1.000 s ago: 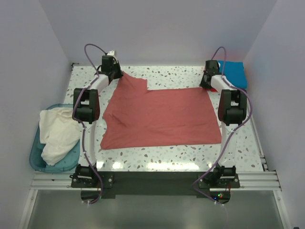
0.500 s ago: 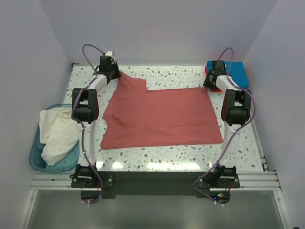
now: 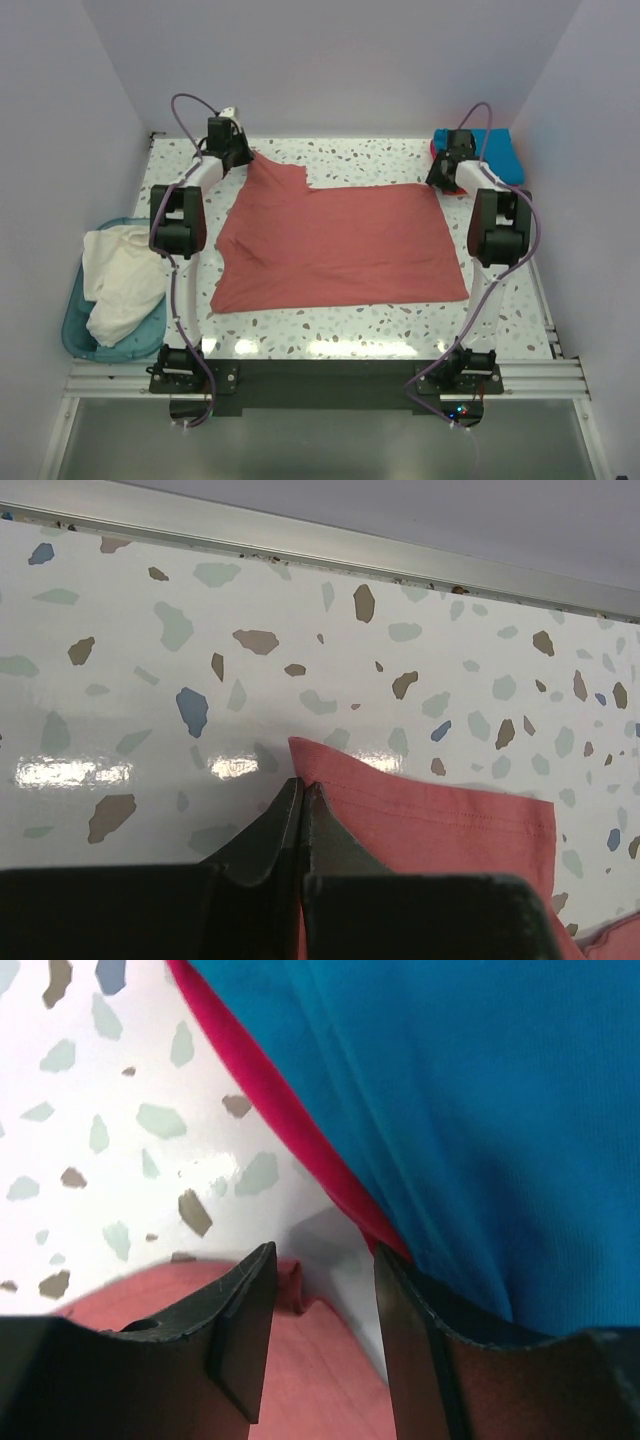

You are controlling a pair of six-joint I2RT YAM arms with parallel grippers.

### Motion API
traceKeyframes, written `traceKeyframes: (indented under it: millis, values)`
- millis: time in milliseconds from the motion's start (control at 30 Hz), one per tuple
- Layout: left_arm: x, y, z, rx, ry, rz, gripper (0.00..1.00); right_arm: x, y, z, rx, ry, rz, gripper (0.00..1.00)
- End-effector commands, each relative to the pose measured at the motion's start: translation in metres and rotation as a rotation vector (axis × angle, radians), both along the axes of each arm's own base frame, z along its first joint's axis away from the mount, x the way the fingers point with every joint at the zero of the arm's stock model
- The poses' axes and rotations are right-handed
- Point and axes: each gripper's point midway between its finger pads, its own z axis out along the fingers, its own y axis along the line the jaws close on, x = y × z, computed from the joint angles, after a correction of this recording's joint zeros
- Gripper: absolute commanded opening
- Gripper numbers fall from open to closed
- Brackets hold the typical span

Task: Fold and stack the t-shirts
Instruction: Fold the tshirt

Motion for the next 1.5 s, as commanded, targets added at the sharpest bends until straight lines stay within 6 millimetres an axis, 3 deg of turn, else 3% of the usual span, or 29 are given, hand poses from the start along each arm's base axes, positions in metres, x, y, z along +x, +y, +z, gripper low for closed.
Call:
traceKeyframes:
  millis: [0,133,300,500,667,700,900,1167,1467]
  values:
    - [0.011,0.01,0.059,-0.016,-0.129,0.013,0.0,0.004,0.013,0.06,0.006,-0.124,0.051,0.48]
    - [0.011,0.01,0.059,-0.017,-0.131,0.013,0.0,0.004,0.022,0.085,0.026,-0.189,0.073,0.49]
    - [0.01,0.011,0.058,-0.018,-0.129,0.012,0.0,0.003,0.022,0.096,0.022,-0.219,0.066,0.49]
    - [0.011,0.01,0.057,-0.025,-0.129,0.012,0.0,0.01,0.032,0.075,0.033,-0.175,0.088,0.46]
    - [0.011,0.011,0.058,-0.025,-0.131,0.014,0.0,0.014,0.032,0.037,0.034,-0.106,0.088,0.44]
    - [0.011,0.01,0.058,-0.025,-0.131,0.012,0.0,0.016,0.045,0.035,0.034,-0.105,0.111,0.44]
    - [0.011,0.01,0.058,-0.025,-0.13,0.01,0.0,0.023,0.045,0.009,-0.003,-0.057,0.099,0.42]
    - [0.011,0.01,0.062,-0.026,-0.137,0.011,0.0,0.019,0.043,0.006,-0.039,-0.043,0.082,0.32]
    - [0.009,0.009,0.075,-0.035,-0.159,0.009,0.0,0.018,0.043,0.008,-0.037,-0.042,0.075,0.06]
